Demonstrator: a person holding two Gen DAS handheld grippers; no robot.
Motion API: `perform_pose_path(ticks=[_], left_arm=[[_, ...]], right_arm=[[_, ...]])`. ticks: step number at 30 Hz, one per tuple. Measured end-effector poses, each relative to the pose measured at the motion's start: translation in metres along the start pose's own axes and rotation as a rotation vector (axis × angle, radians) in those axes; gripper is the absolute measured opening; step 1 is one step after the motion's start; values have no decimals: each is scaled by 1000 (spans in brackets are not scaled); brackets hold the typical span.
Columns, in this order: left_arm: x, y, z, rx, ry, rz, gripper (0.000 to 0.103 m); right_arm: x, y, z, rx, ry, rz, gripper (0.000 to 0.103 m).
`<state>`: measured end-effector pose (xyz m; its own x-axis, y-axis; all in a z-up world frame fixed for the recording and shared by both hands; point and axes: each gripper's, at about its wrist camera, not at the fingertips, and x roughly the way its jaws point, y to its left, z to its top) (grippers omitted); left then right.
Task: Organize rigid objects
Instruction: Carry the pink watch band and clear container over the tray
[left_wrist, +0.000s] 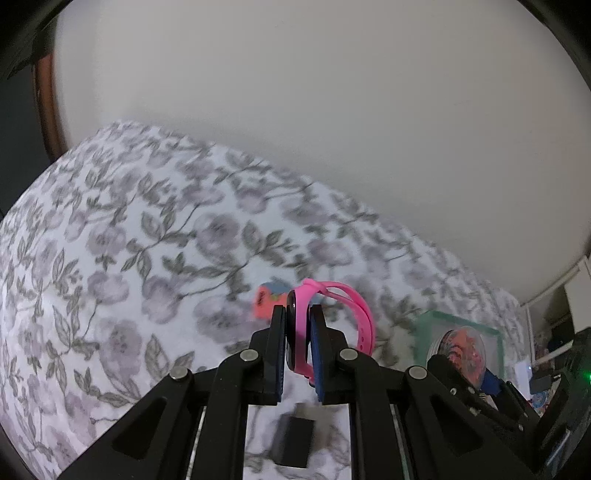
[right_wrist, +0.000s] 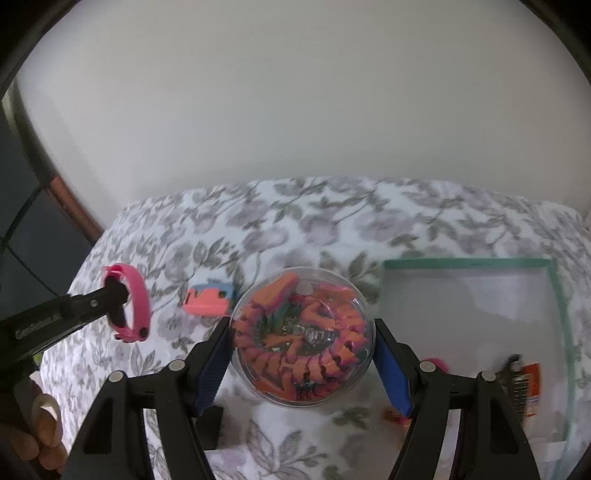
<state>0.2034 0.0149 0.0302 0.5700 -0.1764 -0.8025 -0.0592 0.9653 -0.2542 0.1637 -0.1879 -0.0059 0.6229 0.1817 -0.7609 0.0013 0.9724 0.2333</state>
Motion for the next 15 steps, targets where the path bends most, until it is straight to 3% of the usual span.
perform_pose_path(ticks=[15], left_arm=[[-23,-81,-10,136,-36,-118,13]], right_arm=[[-62,-92,20,136,-77,-87,75]])
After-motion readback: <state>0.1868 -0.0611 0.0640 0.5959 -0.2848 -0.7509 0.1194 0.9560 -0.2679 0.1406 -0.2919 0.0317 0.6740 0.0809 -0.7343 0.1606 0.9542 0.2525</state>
